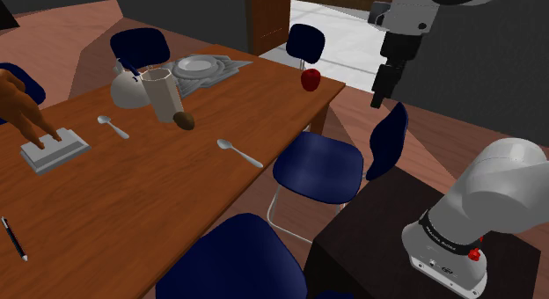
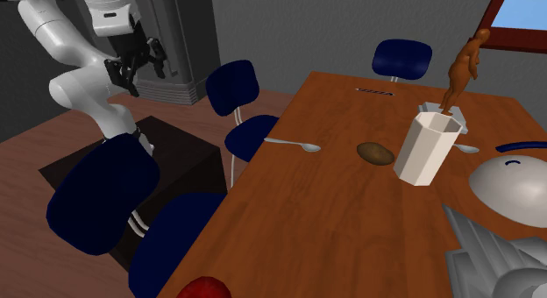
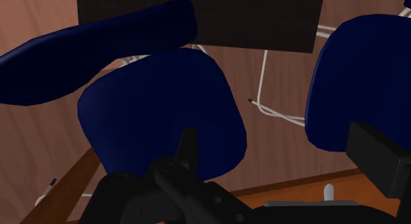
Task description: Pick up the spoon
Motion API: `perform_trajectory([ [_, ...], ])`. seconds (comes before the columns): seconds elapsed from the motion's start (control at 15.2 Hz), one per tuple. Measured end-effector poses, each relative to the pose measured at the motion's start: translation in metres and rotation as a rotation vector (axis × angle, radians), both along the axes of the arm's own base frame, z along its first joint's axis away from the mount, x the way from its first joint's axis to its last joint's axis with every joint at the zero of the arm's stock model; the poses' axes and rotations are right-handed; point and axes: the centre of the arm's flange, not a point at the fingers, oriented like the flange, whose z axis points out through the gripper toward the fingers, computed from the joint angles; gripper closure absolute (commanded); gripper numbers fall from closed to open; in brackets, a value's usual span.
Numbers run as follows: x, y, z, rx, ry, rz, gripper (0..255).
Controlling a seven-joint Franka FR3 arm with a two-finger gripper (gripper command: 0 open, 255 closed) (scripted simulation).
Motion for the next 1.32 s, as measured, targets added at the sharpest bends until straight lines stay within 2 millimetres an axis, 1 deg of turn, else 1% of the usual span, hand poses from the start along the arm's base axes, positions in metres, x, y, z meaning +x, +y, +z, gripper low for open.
perform_trajectory([
  [0.07,0.0,0.0,0.0,0.0,0.0,0.0,0],
  [0.13,0.005,0.004,-0.003,-0.004,-0.003,0.001,0],
  [0.26,0.013,0.018,-0.012,-0.017,-0.016,0.006,0],
  [0.33,0.021,0.03,-0.017,-0.024,-0.023,0.009,0],
  [0.46,0.034,0.048,-0.029,-0.04,-0.039,0.014,0],
  [0.59,0.054,0.068,-0.037,-0.056,-0.055,0.019,0],
  [0.66,0.058,0.077,-0.044,-0.064,-0.064,0.022,0],
  [0.86,0.08,0.106,-0.065,-0.087,-0.088,0.03,0],
  [1.19,0.115,0.149,-0.091,-0.127,-0.13,0.043,0],
  [1.32,0.13,0.17,-0.103,-0.143,-0.147,0.049,0],
])
